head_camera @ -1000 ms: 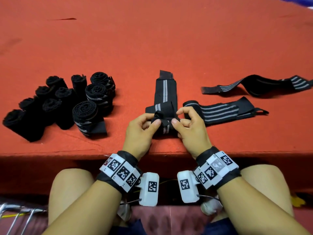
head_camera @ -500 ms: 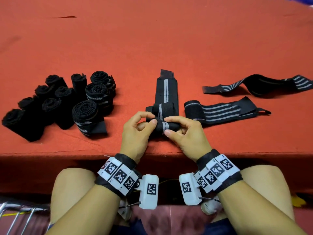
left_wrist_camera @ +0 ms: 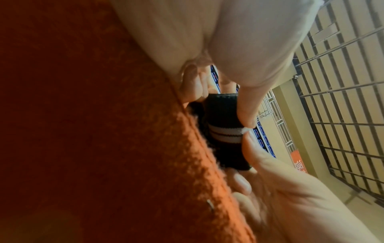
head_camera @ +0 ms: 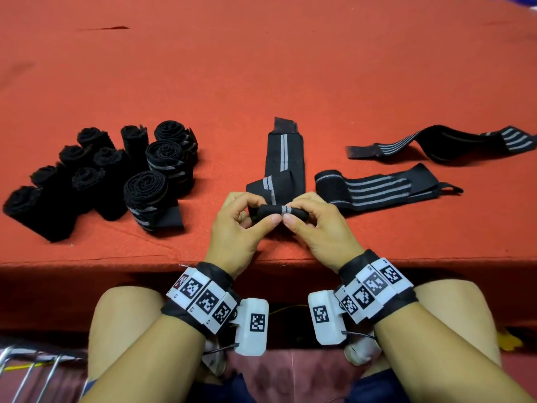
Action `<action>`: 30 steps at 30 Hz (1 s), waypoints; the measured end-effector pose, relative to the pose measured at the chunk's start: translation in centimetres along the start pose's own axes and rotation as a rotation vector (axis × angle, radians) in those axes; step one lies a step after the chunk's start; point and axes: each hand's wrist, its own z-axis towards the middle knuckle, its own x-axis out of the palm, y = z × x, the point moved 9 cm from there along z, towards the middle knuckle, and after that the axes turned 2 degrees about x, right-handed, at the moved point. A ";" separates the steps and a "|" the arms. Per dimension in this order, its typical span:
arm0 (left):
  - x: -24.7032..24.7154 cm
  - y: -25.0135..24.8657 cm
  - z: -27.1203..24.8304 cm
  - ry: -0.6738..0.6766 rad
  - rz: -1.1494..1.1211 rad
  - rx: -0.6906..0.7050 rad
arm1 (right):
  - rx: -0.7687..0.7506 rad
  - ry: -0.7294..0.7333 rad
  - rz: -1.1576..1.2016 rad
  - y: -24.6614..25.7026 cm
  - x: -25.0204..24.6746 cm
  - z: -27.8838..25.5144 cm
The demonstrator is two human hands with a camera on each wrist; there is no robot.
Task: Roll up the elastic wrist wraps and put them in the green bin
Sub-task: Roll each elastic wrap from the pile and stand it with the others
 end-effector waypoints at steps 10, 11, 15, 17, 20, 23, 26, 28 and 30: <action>-0.2 0.8 0.3 -0.056 0.076 -0.105 | -0.019 0.016 0.149 -0.2 0.0 -0.9; -0.2 0.8 0.3 -0.063 0.082 -0.103 | -0.024 0.009 0.128 -0.3 0.0 -0.9; -0.3 0.5 -0.1 -0.062 0.061 -0.058 | -0.047 0.009 0.131 0.1 0.1 -1.0; -0.2 0.1 -0.3 -0.041 0.038 -0.025 | -0.050 0.010 0.173 0.3 0.0 -0.9; 0.5 -0.8 -0.7 0.065 0.006 0.054 | -0.062 0.015 0.231 0.5 -0.4 -0.9; 1.1 -0.7 -0.7 0.164 -0.122 0.054 | -0.042 0.057 0.253 0.5 -0.2 -0.9; 1.3 -0.8 -0.7 0.182 -0.165 0.036 | -0.070 0.048 0.257 0.8 -0.4 -1.0; 1.1 -0.8 -0.7 0.153 -0.173 0.024 | -0.070 0.034 0.269 0.8 -0.4 -1.2; 0.8 -0.4 -0.5 0.104 -0.152 0.010 | -0.054 0.036 0.298 0.5 -0.1 -1.2</action>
